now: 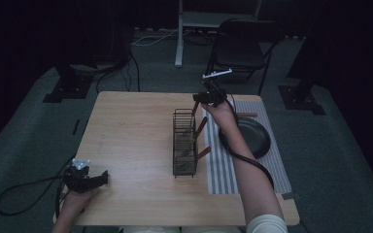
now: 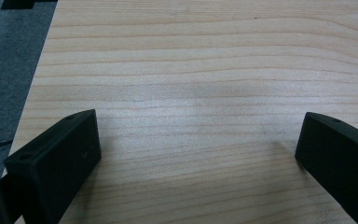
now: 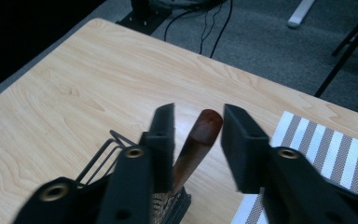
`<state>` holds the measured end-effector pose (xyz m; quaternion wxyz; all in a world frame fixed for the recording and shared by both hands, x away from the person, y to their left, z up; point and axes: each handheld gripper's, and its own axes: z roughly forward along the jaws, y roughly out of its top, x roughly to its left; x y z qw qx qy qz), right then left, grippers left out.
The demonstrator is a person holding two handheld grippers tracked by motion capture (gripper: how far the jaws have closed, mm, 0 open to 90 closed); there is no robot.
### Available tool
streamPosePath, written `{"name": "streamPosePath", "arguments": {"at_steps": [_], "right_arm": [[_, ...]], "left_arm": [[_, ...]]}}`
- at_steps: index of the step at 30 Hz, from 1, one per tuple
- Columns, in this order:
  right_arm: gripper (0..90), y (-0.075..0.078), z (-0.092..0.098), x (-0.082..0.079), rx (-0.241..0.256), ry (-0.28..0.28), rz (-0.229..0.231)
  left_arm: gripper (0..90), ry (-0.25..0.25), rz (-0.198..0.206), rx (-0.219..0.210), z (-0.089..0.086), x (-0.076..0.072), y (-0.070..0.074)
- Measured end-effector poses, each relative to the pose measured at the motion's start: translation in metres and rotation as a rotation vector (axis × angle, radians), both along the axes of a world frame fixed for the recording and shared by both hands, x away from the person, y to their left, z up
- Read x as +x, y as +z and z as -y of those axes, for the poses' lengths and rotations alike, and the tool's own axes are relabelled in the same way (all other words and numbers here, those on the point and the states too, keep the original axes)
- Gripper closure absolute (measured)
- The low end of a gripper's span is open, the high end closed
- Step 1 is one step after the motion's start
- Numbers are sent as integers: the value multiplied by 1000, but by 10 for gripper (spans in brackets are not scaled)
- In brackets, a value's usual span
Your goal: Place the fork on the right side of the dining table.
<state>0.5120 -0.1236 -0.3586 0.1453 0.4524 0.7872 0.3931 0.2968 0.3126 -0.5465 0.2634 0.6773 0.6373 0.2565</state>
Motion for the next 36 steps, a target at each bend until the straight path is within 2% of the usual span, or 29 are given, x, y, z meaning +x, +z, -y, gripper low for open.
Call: {"name": "streamPosePath", "arguments": {"at_steps": [3, 4, 6, 13, 16, 21, 36], "right_arm": [[718, 0, -2, 0, -16, 8, -5], [743, 1, -2, -2, -21, 41, 0], [765, 3, -2, -5, -25, 61, 4], [805, 5, -3, -11, 27, 124, -20], [806, 7, -7, -14, 7, 143, -9], [807, 12, -8, -21, -6, 145, 23], [807, 47, 8, -42, 41, 151, 87]], "left_arm": [[2, 0, 0, 0, 0, 0, 0], [2, 0, 0, 0, 0, 0, 0], [2, 0, 0, 0, 0, 0, 0], [2, 0, 0, 0, 0, 0, 0], [2, 0, 0, 0, 0, 0, 0], [2, 0, 0, 0, 0, 0, 0], [2, 0, 0, 1, 0, 0, 0]]}}
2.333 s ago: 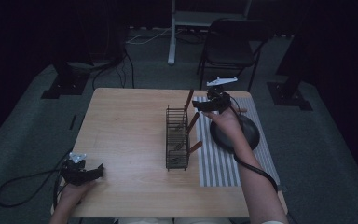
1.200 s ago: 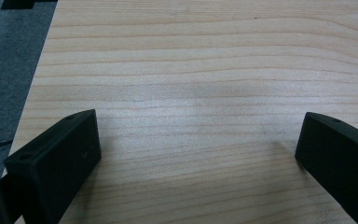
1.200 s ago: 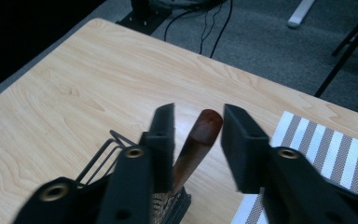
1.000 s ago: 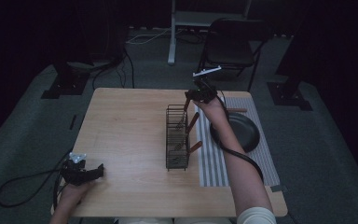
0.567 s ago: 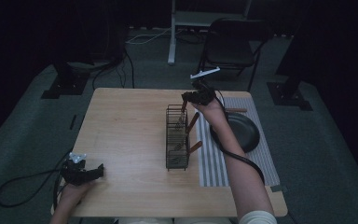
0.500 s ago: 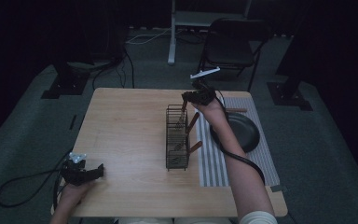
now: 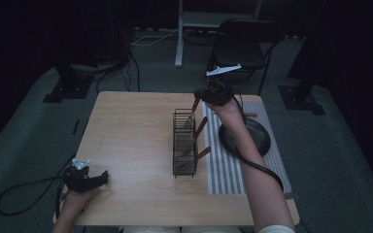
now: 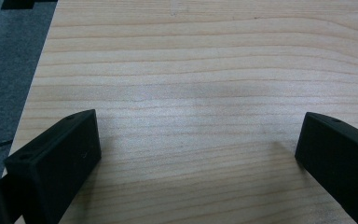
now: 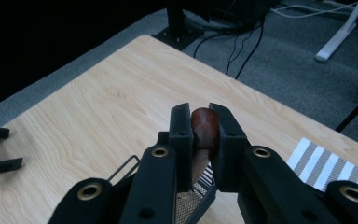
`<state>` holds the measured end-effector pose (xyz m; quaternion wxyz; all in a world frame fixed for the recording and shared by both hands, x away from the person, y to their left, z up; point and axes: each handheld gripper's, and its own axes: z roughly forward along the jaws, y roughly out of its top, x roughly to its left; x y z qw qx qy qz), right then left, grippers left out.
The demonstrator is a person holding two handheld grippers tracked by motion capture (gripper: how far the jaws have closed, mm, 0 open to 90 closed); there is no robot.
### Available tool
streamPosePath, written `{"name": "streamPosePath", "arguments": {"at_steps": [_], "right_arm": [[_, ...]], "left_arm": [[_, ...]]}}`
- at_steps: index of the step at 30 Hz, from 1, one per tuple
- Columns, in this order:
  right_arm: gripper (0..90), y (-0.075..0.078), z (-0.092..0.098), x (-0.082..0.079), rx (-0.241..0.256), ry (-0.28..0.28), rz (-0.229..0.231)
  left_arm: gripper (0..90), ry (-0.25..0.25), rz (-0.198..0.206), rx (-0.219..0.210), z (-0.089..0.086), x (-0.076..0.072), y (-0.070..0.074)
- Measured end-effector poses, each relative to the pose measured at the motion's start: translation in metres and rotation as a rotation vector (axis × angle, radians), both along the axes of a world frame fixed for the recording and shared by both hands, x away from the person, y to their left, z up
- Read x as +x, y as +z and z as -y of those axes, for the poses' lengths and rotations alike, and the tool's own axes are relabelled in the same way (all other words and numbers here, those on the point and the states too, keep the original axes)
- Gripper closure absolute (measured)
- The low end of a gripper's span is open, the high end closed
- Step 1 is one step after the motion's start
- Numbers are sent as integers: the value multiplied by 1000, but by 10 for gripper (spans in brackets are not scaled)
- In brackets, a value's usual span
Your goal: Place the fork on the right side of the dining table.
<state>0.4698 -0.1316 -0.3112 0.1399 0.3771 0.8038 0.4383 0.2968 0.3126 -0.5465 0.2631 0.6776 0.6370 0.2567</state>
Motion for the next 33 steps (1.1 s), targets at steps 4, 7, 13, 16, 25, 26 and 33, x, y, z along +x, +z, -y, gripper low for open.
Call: {"name": "streamPosePath", "arguments": {"at_steps": [4, 7, 13, 16, 25, 26, 33], "right_arm": [[807, 11, 5, -5, 9, -2, 18], [807, 23, 9, -11, 20, -4, 37], [807, 39, 12, -17, 29, -5, 64], [807, 48, 15, -21, 27, -7, 82], [807, 60, 35, -29, 48, -51, 99], [807, 59, 41, -31, 44, -64, 103], [807, 54, 56, -39, 46, -86, 100]], "left_arm": [[2, 0, 0, 0, 0, 0, 0], [2, 0, 0, 0, 0, 0, 0], [2, 0, -1, 0, 0, 0, 0], [2, 0, -1, 0, 0, 0, 0], [2, 0, 0, 0, 0, 0, 0], [2, 0, -1, 0, 0, 0, 0], [2, 0, -1, 0, 0, 0, 0]]}}
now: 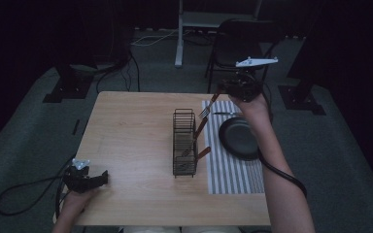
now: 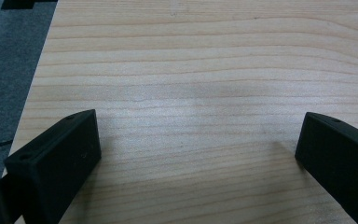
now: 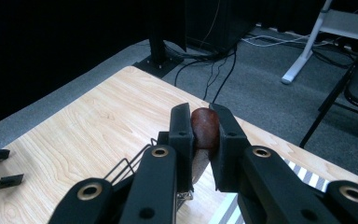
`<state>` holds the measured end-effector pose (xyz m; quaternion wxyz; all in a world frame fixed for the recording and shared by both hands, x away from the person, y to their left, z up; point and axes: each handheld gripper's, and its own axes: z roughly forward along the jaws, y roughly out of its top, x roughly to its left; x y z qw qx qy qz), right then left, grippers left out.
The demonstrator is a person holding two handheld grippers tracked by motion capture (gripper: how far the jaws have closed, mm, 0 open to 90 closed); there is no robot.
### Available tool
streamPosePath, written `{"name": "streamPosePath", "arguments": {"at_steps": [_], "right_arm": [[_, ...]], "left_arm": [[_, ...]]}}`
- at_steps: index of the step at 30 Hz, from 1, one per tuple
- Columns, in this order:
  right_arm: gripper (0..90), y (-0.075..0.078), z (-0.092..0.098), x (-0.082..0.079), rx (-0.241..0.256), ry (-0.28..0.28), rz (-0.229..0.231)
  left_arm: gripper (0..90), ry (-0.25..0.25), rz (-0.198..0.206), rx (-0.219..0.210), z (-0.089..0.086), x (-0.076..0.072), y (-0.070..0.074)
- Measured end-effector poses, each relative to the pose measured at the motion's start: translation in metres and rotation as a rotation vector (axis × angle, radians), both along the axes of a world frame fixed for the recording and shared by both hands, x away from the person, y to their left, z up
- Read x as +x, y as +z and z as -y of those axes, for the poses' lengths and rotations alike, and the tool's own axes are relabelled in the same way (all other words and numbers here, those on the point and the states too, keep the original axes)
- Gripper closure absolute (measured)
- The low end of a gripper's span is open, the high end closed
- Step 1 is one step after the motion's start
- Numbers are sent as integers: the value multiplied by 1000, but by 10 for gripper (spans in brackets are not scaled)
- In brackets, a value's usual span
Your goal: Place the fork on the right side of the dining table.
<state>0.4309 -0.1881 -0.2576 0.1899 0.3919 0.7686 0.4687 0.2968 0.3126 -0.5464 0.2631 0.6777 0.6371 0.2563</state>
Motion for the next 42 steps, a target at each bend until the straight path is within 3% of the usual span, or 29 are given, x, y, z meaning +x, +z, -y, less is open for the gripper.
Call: {"name": "streamPosePath", "arguments": {"at_steps": [17, 29, 32, 39, 42], "right_arm": [[807, -41, 35, -18, 2, -62, -51], [807, -63, 49, -46, 15, -81, -50], [807, -73, 51, -54, -8, -97, -47], [807, -90, 56, -71, 24, -94, -75], [807, -94, 55, -77, 15, -109, -78]], "left_arm": [[2, 0, 0, 0, 0, 0, 0], [2, 0, 0, 0, 0, 0, 0], [2, 0, -1, 1, 0, 0, 0], [2, 0, 0, 1, 0, 0, 0], [2, 0, -1, 0, 0, 0, 0]]}}
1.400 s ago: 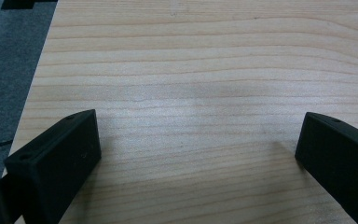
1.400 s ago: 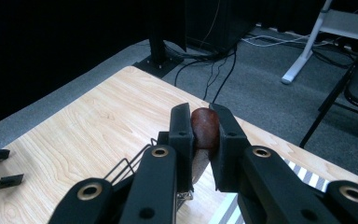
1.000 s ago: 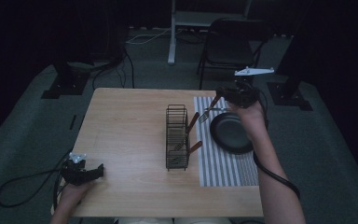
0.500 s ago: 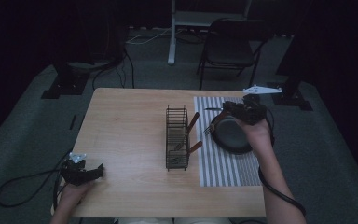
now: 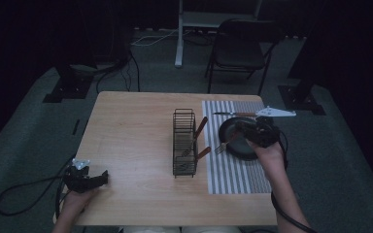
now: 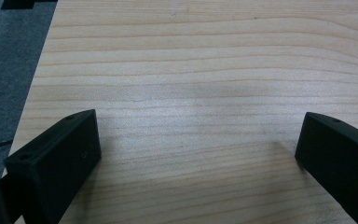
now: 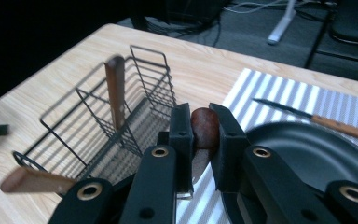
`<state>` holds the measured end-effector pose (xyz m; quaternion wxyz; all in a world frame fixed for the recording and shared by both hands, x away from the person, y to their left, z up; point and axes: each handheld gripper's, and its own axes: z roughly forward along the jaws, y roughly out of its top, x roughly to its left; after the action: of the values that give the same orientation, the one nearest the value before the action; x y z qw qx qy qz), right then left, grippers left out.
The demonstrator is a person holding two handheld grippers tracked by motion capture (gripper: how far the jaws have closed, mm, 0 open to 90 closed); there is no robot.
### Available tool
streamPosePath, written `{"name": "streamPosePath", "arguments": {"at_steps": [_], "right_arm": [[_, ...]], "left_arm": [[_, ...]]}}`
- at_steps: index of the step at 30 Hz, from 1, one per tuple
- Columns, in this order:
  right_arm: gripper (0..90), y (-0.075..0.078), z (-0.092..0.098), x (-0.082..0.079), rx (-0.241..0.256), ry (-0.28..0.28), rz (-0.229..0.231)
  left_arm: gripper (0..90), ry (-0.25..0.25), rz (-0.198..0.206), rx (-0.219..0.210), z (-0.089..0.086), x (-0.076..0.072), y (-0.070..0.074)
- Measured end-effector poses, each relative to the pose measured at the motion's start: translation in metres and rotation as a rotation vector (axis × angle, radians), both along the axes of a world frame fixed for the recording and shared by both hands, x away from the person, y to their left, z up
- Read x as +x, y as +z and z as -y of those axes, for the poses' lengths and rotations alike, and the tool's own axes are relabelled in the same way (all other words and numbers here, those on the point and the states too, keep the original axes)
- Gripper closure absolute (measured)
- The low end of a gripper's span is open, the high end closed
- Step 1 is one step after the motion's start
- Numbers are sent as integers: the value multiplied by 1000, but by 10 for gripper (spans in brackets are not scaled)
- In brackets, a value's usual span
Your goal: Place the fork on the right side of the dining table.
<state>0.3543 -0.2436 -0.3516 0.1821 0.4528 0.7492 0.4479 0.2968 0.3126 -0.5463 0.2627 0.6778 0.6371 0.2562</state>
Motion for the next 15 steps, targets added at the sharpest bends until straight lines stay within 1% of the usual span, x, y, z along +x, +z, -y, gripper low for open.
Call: {"name": "streamPosePath", "arguments": {"at_steps": [1, 4, 6, 9, 11, 12, 14, 15], "right_arm": [[807, -4, 0, -6, -3, -11, 1], [807, -10, 0, -15, 17, -15, -12], [806, -15, -2, -21, 7, -13, -19], [807, -22, -3, -31, 4, -26, -20], [807, -22, -3, -31, 4, -26, -20], [806, -28, -3, -38, 7, -41, -22], [806, -33, -4, -43, 8, -54, -24], [806, -33, -4, -43, 8, -54, -24]], "left_arm": [[2, 0, 0, 0, 0, 0, 0], [2, 0, 0, 0, 0, 0, 0], [2, 0, 0, 0, 0, 0, 0], [2, 0, 1, 0, 0, 0, 0], [2, 0, 0, 0, 0, 0, 0], [2, 1, 1, -1, 0, 0, 0], [2, 0, 1, -1, 0, 0, 0], [2, 1, 1, -1, 0, 0, 0]]}}
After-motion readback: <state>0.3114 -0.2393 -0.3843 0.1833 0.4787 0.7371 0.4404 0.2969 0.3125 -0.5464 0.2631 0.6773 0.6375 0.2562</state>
